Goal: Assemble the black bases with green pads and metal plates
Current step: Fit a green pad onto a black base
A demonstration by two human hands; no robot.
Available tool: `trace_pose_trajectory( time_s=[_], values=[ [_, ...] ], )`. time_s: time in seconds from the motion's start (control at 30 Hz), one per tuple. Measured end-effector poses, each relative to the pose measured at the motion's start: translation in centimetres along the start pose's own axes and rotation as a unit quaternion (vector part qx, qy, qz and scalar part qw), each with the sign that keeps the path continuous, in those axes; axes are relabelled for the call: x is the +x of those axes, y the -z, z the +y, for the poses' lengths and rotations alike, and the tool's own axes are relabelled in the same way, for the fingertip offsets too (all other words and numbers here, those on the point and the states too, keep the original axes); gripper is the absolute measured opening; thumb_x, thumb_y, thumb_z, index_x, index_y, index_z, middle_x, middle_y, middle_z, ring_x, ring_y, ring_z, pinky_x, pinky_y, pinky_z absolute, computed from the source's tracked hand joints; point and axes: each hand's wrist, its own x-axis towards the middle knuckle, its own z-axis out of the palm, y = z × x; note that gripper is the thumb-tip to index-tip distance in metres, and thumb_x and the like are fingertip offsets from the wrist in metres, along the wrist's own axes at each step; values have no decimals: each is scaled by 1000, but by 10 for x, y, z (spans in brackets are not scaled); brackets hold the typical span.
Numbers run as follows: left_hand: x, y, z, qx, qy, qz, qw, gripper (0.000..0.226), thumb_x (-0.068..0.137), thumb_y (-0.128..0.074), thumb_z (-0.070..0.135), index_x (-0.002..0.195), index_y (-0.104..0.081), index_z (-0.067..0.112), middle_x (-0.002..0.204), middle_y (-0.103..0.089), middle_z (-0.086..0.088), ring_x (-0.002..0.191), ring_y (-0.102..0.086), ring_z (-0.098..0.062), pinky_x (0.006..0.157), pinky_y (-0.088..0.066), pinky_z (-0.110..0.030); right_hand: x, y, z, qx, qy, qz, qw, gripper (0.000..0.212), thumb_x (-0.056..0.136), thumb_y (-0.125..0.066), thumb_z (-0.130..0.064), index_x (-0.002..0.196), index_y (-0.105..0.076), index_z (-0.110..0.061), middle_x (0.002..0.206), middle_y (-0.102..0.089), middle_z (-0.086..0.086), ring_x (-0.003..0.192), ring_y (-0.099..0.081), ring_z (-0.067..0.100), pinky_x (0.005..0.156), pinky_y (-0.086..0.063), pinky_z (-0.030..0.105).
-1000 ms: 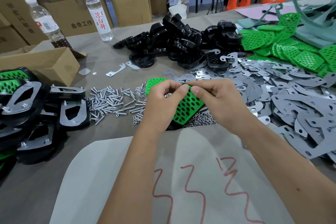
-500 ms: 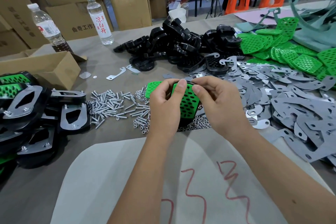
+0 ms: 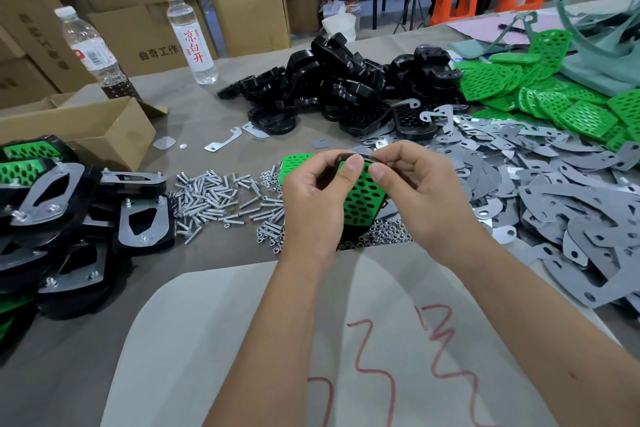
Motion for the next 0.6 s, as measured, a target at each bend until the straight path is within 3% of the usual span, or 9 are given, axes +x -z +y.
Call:
trace_pose_trajectory(
  time_s=[0.1, 0.17, 0.23, 0.3, 0.37, 0.5, 0.6],
  values=[
    [-2, 0, -3, -3, 22, 7, 1000, 16, 94, -64, 30, 85, -77, 24, 79, -71, 14, 79, -64, -4, 73, -51, -20, 1, 1, 1, 2, -4, 12, 1000, 7, 99, -67, -7, 99, -72, -11, 91, -76, 8, 80, -70, 14, 71, -57, 29],
    [-1, 1, -3, -23, 58, 23, 998, 21, 91, -64, 34, 80, -76, 23, 78, -69, 7, 80, -63, -13, 75, -52, -32, 1, 2, 1, 33, -29, -3, 999, 7, 99, -67, -8, 101, -73, -7, 89, -78, 11, 78, -73, 15, 66, -57, 26],
    [-1, 2, -3, -47, 97, 37, 993, 23, 91, -66, 35, 76, -76, 20, 78, -70, -2, 78, -64, -21, 75, -52, -42, 2, 6, 1, 78, -65, -49, 994, 13, 100, -64, -9, 107, -74, -6, 94, -79, 13, 84, -76, 23, 71, -62, 32],
    [2, 4, -1, -71, 138, 56, 986, 27, 95, -68, 30, 73, -77, 19, 78, -73, -6, 75, -67, -24, 74, -55, -43, 1, 7, 1, 131, -95, -99, 982, 18, 101, -59, -6, 113, -72, -6, 104, -79, 15, 95, -76, 30, 83, -64, 41],
    [5, 7, 0, -94, 177, 60, 978, 29, 98, -69, 25, 72, -80, 17, 80, -76, -9, 73, -72, -26, 73, -59, -44, 1, 6, 1, 152, -101, -115, 976, 21, 102, -55, -1, 113, -72, -8, 108, -78, 16, 98, -75, 30, 86, -64, 42],
    [7, 12, 3, -140, 232, 41, 962, 23, 95, -71, 24, 81, -79, 9, 86, -77, -17, 70, -74, -28, 58, -61, -38, 0, 0, 4, 175, -124, -80, 973, 21, 102, -54, -2, 106, -72, -11, 105, -78, 14, 98, -74, 29, 87, -63, 45],
    [9, 13, 2, -129, 233, 21, 964, 23, 95, -72, 28, 92, -78, 6, 92, -78, -16, 76, -75, -28, 61, -61, -39, 0, -2, 6, 171, -134, -65, 974, 23, 105, -51, -3, 108, -72, -10, 104, -78, 12, 98, -73, 27, 84, -63, 45]
  ],
)
